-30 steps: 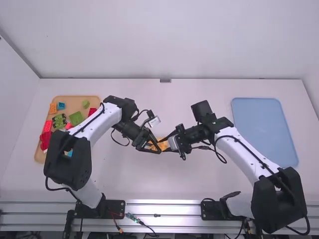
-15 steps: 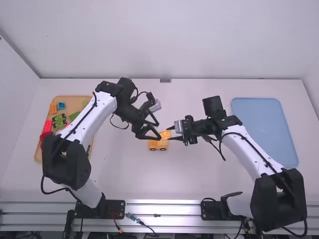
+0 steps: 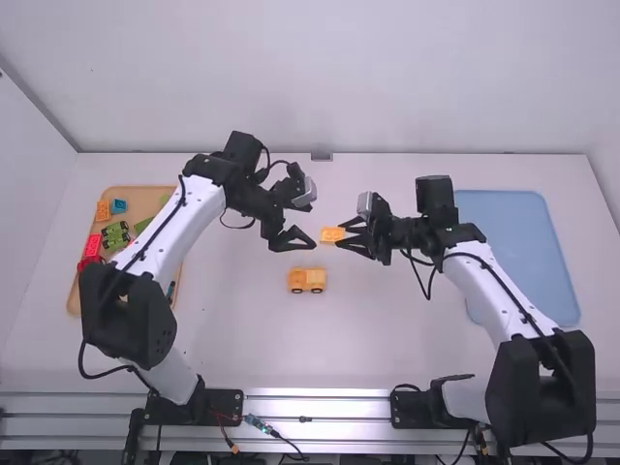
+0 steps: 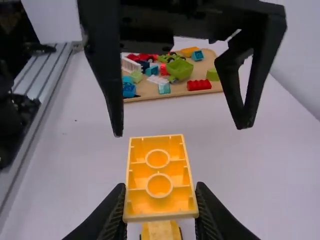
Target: Assemble lego blocks to make yellow taxi
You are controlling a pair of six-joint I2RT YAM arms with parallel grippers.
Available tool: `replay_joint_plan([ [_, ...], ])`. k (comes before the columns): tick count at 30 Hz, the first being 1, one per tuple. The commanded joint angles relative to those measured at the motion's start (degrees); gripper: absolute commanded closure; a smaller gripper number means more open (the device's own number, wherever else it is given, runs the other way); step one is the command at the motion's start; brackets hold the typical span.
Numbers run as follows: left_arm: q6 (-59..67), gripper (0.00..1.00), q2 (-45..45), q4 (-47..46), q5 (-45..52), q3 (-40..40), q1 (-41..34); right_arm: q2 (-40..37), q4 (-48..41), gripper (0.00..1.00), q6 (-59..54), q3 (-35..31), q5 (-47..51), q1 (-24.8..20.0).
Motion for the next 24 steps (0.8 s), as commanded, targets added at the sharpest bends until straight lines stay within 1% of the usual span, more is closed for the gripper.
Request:
replay_joint_plan([
  [1,6.9,0.01,0.3,-1.1,2.4,-1.1,0.2,-1.2,0.1,0.75,5.8,1.6,-0.5,-0.2],
  [2,8.0,0.00,0.2,-1.6,2.4,-1.0,0.1,-1.2,0.1,0.74,7.1,1.6,0.5,0.0],
  [3,8.3,0.00,0.1,-1.7,2.4,-1.0,0.1,-1.2,0.1,0.75,7.5,1.6,0.8,0.0],
  [8,13.4,0.05,0.0,-2.1,5.9,-1.2,-0.3,-1.2,0.1,0.75,10.3,1.6,0.9,-0.2],
  [9,14.6,0.05,0.0,-2.3,7.2,-1.2,-0.3,-1.2,0.0,0.75,11.0,1.6,0.9,-0.4],
  [11,17.1,0.01,0.0,-2.4,8.2,-1.7,0.0,-1.2,0.1,0.75,13.4,1.6,0.4,-1.3],
  [13,17.4,0.01,0.0,-1.2,8.1,-2.3,-0.2,-1.2,0.1,0.76,16.1,1.6,-1.2,-2.4],
  [17,11.7,0.01,-0.1,4.3,3.4,-3.6,-1.2,-1.2,0.1,0.75,20.0,1.6,-5.3,-4.3],
  [18,7.3,0.01,-0.4,7.9,-0.5,-4.2,-2.0,-1.2,0.1,0.76,22.2,1.6,-5.8,-5.2],
  [20,3.5,0.01,-1.0,11.7,-4.8,-5.2,-3.0,-1.2,0.1,0.75,24.0,1.6,-5.7,-5.8],
  [24,-1.9,0.01,-4.5,20.5,-12.5,-9.4,-5.5,-1.2,0.2,0.75,26.7,1.5,-5.6,-5.2],
])
